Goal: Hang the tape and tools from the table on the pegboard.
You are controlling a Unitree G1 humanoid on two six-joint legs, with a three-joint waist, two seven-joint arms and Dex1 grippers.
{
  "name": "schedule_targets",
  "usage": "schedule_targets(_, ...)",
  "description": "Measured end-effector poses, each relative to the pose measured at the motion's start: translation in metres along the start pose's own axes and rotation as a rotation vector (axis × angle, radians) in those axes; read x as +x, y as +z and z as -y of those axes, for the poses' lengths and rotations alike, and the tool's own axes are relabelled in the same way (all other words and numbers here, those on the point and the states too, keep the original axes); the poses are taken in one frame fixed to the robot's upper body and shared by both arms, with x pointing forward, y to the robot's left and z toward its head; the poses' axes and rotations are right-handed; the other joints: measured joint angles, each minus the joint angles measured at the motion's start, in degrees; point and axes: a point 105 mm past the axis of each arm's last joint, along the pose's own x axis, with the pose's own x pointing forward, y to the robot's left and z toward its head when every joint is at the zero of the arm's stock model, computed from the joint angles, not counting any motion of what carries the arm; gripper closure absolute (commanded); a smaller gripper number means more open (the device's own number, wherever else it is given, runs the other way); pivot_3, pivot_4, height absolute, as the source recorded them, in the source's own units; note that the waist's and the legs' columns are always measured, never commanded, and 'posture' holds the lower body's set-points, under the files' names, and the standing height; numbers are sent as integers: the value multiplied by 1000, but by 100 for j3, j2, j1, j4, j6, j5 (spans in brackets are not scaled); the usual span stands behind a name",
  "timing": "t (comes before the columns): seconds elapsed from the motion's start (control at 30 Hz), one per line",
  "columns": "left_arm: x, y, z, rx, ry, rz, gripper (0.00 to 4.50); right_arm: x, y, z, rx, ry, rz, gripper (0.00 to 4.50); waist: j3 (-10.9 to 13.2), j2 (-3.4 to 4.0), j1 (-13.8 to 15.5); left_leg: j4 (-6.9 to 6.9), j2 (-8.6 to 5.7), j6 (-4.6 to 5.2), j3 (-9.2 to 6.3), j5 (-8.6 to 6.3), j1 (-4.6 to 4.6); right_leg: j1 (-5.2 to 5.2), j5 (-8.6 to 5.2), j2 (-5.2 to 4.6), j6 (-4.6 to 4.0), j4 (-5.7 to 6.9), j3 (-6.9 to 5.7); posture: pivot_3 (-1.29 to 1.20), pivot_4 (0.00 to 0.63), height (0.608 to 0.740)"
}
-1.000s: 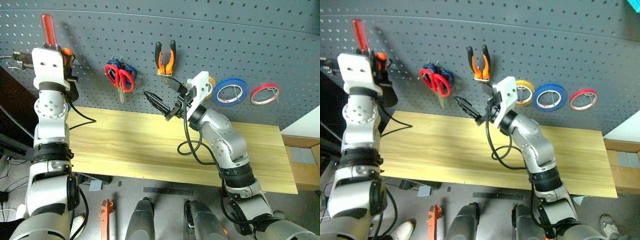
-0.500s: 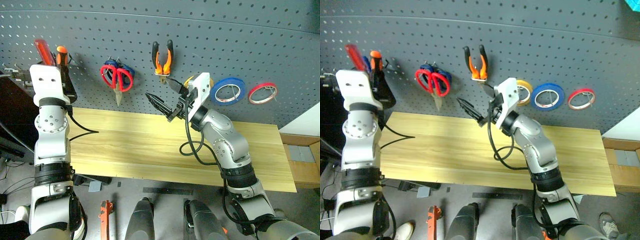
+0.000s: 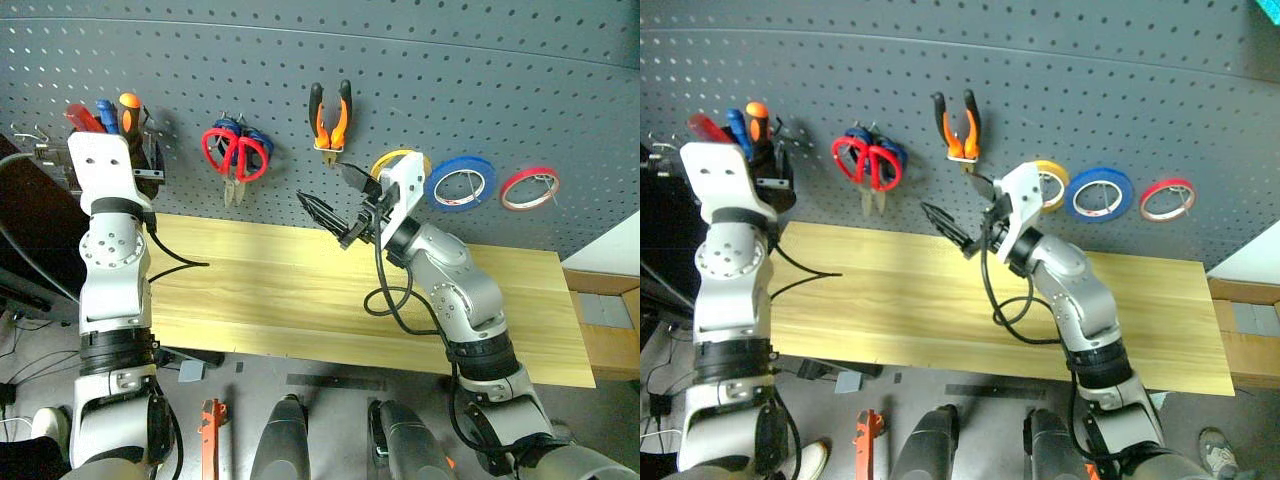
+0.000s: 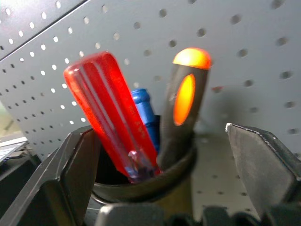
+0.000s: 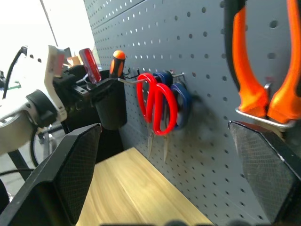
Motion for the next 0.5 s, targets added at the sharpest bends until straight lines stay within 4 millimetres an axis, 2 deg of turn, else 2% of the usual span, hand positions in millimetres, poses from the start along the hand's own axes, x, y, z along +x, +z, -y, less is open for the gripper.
schedule_targets(0.13,-26,-6,12,-50,-33,-51,24,-27,-12,0,-28,-7,-55,0,-9,-15,16,0,0,-2,-2,0,-5,-2,0,-4,1,0,-1,200,197,740)
schedule_targets(0.33,-72,9,41,-172,-99,-99,24,-58,-20,-12,-44,-23,-113,0,-86,-35,42,9,-5,-4,-4,1,-3,5,0,-7,1,1,1,212,154,740)
schedule_targets(0.43,-96,-6,62,-214,-154,-227,24,-70,-30,-13,-20,-70,-152,0,-196,-41,40,11,-5,-4,-3,2,10,11,0,-5,1,7,3,212,129,740)
schedule_targets(0.5,-115,-29,78,-241,-184,-363,24,-81,-42,-8,1,-160,-199,0,-320,-40,39,10,-9,-3,0,1,15,16,-1,-5,3,4,7,203,104,740)
